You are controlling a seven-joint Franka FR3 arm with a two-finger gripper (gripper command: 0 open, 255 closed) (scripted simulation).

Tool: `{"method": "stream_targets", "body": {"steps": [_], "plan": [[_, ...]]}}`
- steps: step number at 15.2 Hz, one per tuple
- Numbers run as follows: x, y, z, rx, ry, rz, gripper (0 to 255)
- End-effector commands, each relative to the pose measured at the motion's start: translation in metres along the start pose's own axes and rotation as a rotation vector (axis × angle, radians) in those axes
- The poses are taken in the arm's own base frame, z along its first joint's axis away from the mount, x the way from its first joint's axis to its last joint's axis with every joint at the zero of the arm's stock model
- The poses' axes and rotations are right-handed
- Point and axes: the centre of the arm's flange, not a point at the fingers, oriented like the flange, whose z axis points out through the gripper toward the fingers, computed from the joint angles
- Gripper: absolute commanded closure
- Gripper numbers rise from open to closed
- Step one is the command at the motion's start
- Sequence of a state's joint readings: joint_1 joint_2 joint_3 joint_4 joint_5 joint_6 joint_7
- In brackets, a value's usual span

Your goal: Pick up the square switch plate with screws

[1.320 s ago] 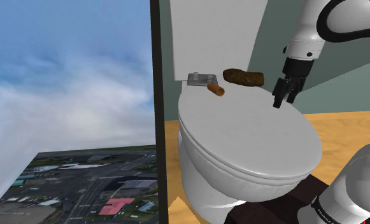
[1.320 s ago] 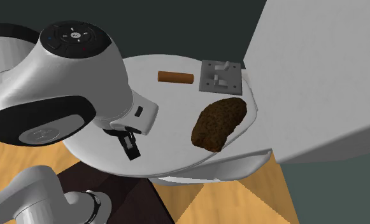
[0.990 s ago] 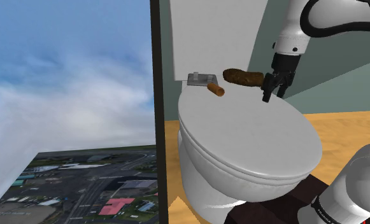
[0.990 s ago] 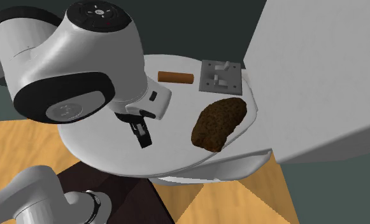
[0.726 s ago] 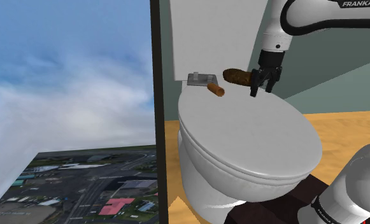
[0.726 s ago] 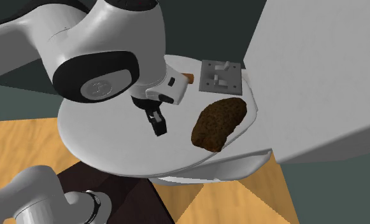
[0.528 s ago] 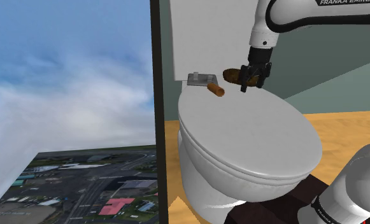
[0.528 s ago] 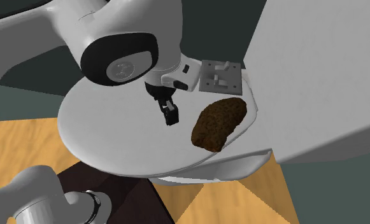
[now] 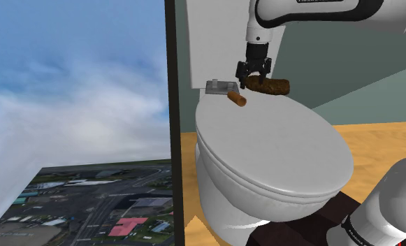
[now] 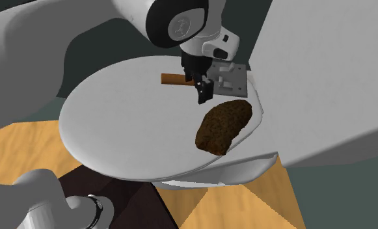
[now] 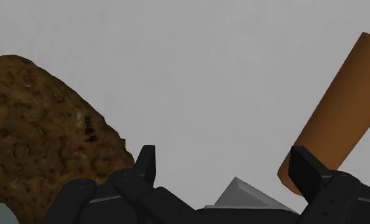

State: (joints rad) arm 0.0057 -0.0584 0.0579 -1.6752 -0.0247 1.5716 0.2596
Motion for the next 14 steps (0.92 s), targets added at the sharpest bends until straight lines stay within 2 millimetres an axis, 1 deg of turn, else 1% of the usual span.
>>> {"method": "stream_targets", "body": {"steps": [1, 7, 8, 14], "plan": [[0.024, -0.006, -0.004, -0.012, 0.006, 0.011, 0], [0.098, -0.028, -0.017, -0.047, 0.023, 0.042, 0], [0.108, -0.031, -0.019, -0.051, 0.025, 0.046, 0], [0.109, -0.032, 0.012, -0.051, 0.025, 0.046, 0]]}}
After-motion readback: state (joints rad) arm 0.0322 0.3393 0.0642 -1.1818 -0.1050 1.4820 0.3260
